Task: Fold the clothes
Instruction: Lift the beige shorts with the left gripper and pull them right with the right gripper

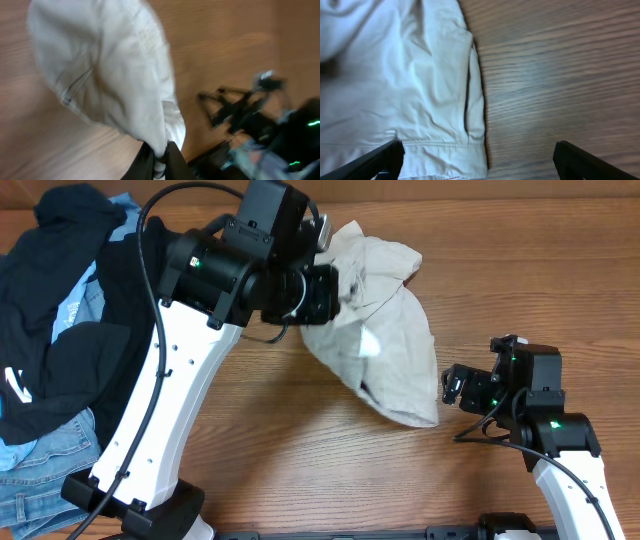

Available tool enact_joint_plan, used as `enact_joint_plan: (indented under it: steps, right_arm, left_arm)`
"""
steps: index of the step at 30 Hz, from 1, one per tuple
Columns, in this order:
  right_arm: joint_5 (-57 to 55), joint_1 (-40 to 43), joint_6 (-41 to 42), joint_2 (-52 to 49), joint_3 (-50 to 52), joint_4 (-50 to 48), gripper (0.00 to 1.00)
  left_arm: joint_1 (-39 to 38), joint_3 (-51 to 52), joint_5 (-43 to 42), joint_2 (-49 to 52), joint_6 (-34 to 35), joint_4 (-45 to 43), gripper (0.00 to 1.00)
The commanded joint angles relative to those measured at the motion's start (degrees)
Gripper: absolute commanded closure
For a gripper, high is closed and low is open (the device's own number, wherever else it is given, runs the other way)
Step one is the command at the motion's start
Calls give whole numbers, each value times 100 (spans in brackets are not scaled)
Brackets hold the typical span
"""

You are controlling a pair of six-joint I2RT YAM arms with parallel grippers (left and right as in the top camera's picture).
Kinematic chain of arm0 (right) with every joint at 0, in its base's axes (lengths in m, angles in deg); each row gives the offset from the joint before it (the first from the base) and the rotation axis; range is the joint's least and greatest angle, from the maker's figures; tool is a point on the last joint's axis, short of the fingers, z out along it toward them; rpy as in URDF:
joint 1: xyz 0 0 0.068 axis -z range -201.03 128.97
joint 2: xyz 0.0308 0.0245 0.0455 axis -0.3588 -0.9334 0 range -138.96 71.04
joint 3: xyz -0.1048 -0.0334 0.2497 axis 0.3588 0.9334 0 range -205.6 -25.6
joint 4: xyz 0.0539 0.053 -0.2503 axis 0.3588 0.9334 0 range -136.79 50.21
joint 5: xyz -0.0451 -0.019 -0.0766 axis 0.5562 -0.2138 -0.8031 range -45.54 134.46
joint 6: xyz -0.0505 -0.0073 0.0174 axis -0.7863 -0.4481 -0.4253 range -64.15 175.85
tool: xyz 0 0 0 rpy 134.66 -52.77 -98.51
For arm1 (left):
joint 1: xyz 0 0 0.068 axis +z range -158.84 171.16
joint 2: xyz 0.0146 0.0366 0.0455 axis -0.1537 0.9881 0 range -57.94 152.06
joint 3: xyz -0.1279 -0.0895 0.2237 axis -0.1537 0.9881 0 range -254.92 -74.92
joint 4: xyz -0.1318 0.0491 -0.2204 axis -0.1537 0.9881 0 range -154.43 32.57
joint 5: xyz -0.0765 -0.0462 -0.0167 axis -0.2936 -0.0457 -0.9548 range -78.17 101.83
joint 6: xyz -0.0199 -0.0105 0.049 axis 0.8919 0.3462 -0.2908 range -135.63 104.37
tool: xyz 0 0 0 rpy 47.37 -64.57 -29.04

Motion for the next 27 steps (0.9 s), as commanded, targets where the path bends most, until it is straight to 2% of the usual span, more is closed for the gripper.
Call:
enact_joint_plan:
  steps: [1,5,11,15,17,18,19,21,22,24,27]
  right_arm:
    - [1102,-28,31,20,-140,-118,0]
    - [1298,-28,31,-588,-111,334,0]
    - [1759,-28,-7,-2483,-109,332,0]
    - [2310,-28,-409,-3005,-109,330,4]
    - [2367,-28,-411,-3016,-109,326,19]
    - [2374,-28,-404,-3016,-109,304,47]
    - [2376,-28,-404,-3016,-109,286,56]
    - [2371,-28,-407,-3016,-109,240,88]
    - [2371,-28,-407,-3016,-109,208,96]
    - [2371,-28,-407,-3016,-109,203,96]
    - [2376,-33,-407,-3016,-109,444,96]
  left_arm:
    - [26,-81,997,-92,-358,603,90]
    - [26,-81,1484,-92,-361,841,90]
    - [26,-81,1493,-92,-358,850,88]
    - [26,-81,1497,-92,-358,841,83]
    - [26,-81,1497,-92,-358,844,83]
    - [26,-81,1495,-92,-358,844,83]
    - [26,-81,1495,-92,-358,844,83]
    - [26,-81,1497,-92,-358,846,82]
    - [26,-81,1497,-92,-358,848,82]
    - [26,-81,1460,-92,-354,841,79]
    - [17,-81,1106,-76,-354,745,79]
